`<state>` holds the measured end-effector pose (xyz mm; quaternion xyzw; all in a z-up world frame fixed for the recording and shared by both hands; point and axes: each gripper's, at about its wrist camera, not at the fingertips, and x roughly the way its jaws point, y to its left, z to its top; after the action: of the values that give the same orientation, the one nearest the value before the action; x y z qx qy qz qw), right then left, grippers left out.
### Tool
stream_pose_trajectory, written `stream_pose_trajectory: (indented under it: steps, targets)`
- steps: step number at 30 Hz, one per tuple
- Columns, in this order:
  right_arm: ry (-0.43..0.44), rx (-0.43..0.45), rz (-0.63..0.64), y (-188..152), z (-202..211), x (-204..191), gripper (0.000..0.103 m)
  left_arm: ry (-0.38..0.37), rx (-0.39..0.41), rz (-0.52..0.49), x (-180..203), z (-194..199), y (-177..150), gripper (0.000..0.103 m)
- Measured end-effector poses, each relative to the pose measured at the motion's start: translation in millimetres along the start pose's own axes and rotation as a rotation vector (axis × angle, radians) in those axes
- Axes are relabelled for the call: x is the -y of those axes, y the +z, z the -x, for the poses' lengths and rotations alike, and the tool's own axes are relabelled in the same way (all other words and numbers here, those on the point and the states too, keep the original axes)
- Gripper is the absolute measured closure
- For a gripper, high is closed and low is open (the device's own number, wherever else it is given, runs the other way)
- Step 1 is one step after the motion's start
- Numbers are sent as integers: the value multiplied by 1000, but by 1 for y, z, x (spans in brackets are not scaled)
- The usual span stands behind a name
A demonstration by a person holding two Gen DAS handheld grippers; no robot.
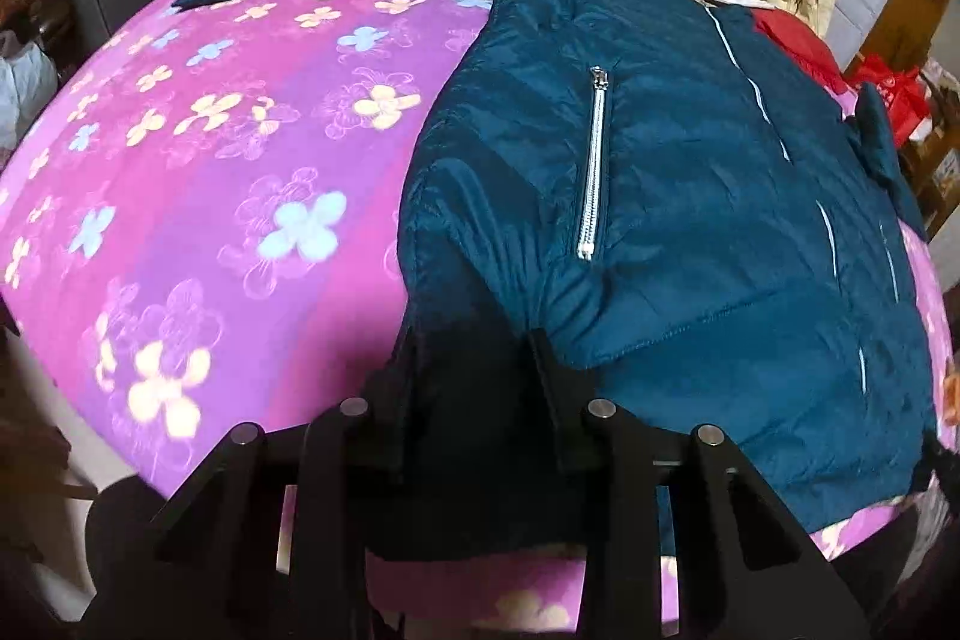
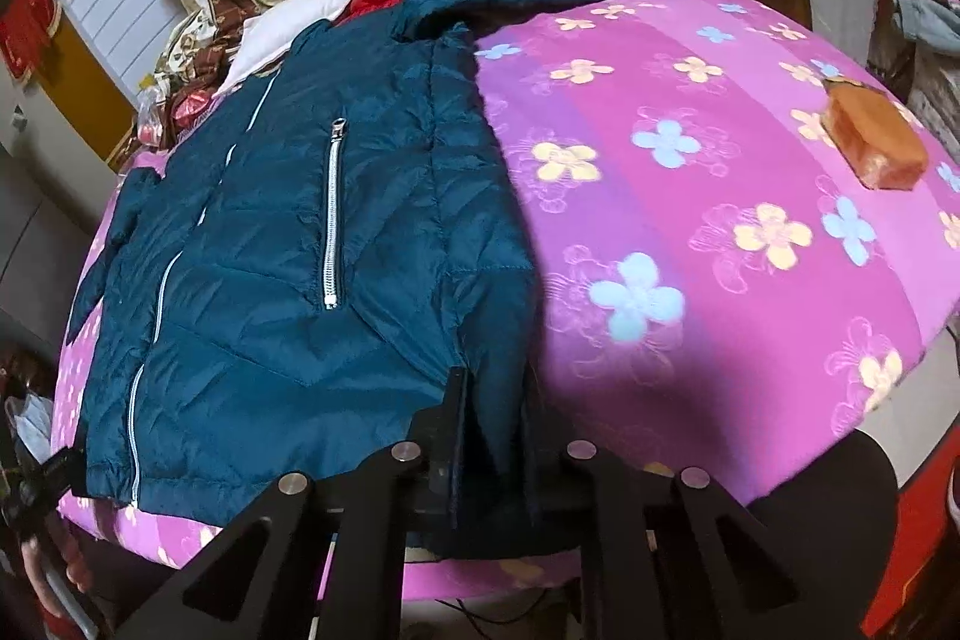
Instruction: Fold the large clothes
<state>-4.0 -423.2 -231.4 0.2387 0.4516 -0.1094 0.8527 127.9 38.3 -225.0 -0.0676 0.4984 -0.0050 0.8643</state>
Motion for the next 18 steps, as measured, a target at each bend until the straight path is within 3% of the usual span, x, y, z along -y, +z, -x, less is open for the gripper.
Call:
stream_pose_trajectory:
  steps: [5,7,9,10,18]
  targets:
    - [20,62,-33,2,29,5,85,-3,57,53,-10,34,2,71]
    - [30,104,-42,4,43,6,73,-10,90,78,-17,51,4,67]
    - [56,167,-63,8,59,5,40,-10,125,96,-22,67,6,54]
    - [69,196,-72,10,65,4,36,0,148,102,-24,77,7,51]
    - [211,220,-38,52,94,-36,35,-12,259,88,-23,136,35,50]
